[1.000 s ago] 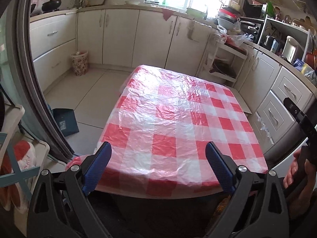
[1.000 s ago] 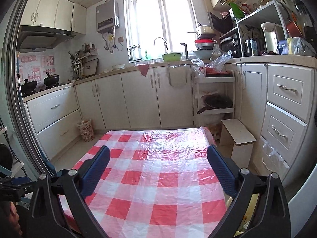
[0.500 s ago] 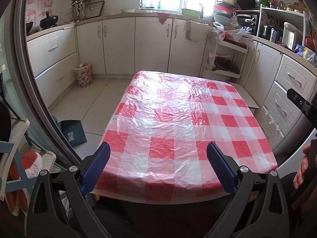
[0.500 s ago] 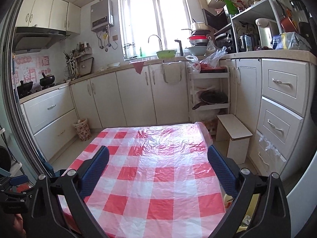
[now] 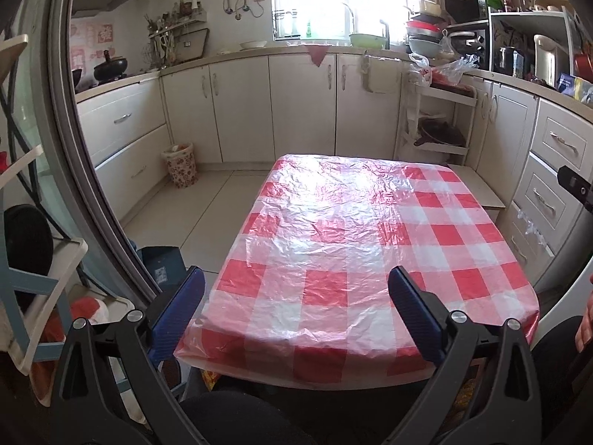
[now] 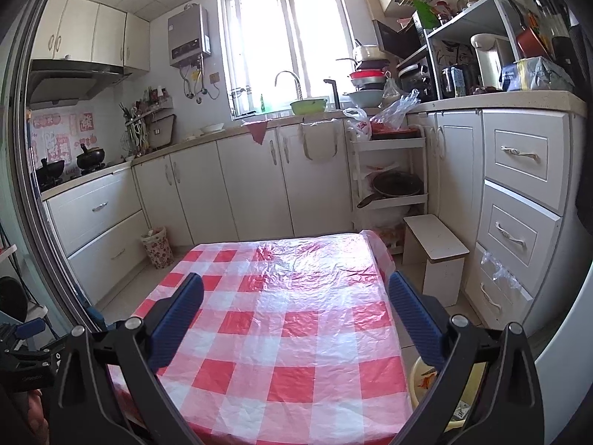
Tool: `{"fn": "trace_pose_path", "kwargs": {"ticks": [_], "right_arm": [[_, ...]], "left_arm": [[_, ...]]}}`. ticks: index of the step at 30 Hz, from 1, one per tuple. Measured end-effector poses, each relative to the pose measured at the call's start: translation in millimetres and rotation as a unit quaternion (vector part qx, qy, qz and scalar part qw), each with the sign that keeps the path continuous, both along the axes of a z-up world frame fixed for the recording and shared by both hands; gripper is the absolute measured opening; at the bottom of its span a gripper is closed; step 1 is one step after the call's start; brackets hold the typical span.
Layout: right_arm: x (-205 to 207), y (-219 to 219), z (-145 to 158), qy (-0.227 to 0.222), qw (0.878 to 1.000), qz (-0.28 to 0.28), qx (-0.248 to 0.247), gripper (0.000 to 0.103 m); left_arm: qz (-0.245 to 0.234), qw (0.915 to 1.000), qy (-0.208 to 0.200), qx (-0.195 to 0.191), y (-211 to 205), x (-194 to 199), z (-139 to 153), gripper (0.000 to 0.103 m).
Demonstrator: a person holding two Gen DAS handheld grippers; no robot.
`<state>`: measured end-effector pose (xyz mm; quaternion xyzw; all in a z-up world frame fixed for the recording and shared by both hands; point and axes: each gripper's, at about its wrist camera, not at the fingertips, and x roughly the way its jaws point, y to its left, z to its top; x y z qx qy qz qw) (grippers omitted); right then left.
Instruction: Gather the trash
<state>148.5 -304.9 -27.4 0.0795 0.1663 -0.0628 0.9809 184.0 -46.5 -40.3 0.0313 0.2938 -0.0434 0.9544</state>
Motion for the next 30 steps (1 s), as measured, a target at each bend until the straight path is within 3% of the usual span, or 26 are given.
{"fn": "trace_pose_path", "kwargs": {"ticks": [11, 30], "right_arm": [[0.5, 12.3, -2.5, 0.013, 0.999, 0.006, -0.043, 0.096], [0.3, 2.2, -4.6, 0.029, 0.998, -0.008, -0.062, 0.096]], "left_arm": [[0.011, 0.9997, 0.007, -0.020, 10.7, -0.2, 0.3, 0.095], [0.022, 0.9997, 0.003, 0.005, 9.2, -0.3, 0.0, 0.095]]}}
